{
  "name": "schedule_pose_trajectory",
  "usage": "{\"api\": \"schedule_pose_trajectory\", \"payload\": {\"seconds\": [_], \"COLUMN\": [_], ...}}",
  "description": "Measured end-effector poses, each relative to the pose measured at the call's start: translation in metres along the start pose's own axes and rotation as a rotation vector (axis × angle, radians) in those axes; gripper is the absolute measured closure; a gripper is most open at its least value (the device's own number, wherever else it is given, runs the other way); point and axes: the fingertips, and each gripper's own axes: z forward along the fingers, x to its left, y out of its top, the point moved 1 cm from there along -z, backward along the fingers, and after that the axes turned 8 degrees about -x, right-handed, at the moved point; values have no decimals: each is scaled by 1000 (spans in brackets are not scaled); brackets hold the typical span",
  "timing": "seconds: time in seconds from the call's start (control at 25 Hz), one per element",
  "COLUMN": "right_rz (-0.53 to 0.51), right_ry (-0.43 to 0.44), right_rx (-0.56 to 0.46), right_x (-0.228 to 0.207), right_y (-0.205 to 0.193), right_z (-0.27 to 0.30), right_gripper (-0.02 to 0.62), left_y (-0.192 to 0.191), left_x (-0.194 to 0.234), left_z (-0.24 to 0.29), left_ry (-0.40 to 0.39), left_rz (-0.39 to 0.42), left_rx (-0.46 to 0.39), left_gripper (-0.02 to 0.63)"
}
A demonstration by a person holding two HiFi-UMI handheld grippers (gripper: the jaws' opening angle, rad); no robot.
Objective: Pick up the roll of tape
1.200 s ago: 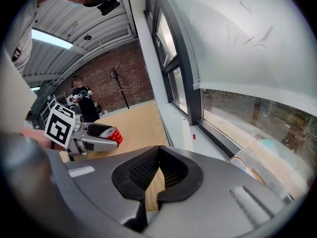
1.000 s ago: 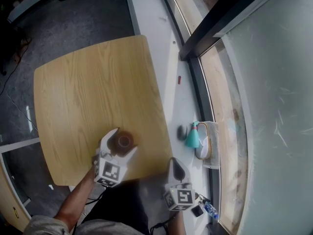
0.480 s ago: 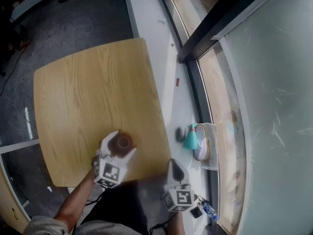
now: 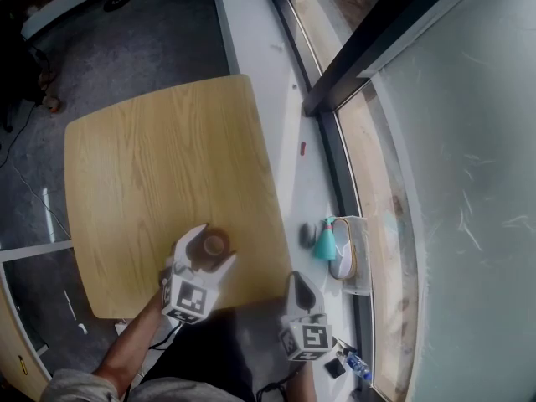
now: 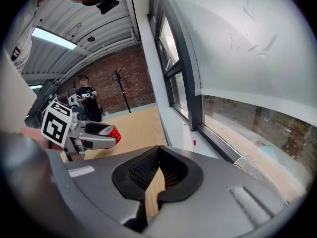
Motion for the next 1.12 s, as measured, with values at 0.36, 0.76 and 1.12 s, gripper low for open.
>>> {"api": "schedule_pose_trajectory", "payload": {"seconds": [0.36,0.76,1.12], "right_rz": [-14,-16,-35], "right_ry": [15,44,55], "right_rx": [-48,-100,-139], "right_x": [11,33,47], "right_y": [24,45,66], "right_z": [-8,-24,-50], "right_gripper": [581,581,581], "left_y": [32,57,86], "left_x": [-2,-3,-12], "left_z": [-26,-62,-97], "left_ry": [11,35,63], "left_rz": [-18,9,32], "left_rx": [-42,-76,-111], "left_gripper": [264,264,264]}}
